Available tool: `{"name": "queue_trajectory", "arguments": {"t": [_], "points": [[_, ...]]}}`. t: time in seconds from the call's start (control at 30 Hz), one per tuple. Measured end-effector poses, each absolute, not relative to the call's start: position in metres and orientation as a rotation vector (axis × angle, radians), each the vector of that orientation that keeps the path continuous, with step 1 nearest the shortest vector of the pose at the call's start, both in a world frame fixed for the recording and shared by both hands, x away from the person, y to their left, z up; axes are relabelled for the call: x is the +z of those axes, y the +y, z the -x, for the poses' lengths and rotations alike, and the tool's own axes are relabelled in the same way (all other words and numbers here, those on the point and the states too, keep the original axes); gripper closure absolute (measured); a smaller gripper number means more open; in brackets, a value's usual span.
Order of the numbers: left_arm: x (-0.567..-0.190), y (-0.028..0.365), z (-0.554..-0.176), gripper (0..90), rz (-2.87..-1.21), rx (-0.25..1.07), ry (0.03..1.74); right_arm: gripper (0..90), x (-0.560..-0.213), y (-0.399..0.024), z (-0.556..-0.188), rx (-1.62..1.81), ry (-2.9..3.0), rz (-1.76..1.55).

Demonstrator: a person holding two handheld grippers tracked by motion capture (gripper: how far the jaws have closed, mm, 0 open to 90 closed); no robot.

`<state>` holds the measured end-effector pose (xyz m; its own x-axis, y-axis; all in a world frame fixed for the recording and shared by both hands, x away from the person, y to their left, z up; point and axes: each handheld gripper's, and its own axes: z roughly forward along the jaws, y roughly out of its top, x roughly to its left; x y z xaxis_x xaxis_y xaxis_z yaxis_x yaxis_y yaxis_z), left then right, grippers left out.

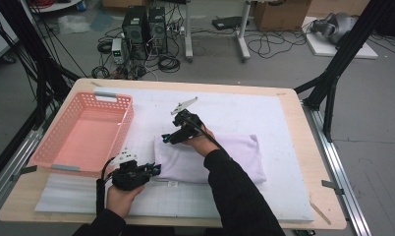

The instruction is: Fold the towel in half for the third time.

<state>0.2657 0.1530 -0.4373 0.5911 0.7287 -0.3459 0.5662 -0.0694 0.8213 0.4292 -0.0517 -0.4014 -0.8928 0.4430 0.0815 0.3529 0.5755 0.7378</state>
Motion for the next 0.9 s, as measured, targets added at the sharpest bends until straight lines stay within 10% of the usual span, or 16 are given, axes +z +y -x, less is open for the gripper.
{"name": "queue_trajectory", "arguments": {"t": [0.47, 0.9], "points": [[-0.438, 0.155, -0.266, 80.4, -1.748, 0.169, 1.077, 29.1, -0.419, -0.026, -0.439, 1.122, 2.758, -0.673], [-0.440, 0.156, -0.267, 80.4, -1.758, 0.165, 1.087, 52.0, -0.434, -0.017, -0.443, 1.073, 2.889, -0.611]]}}
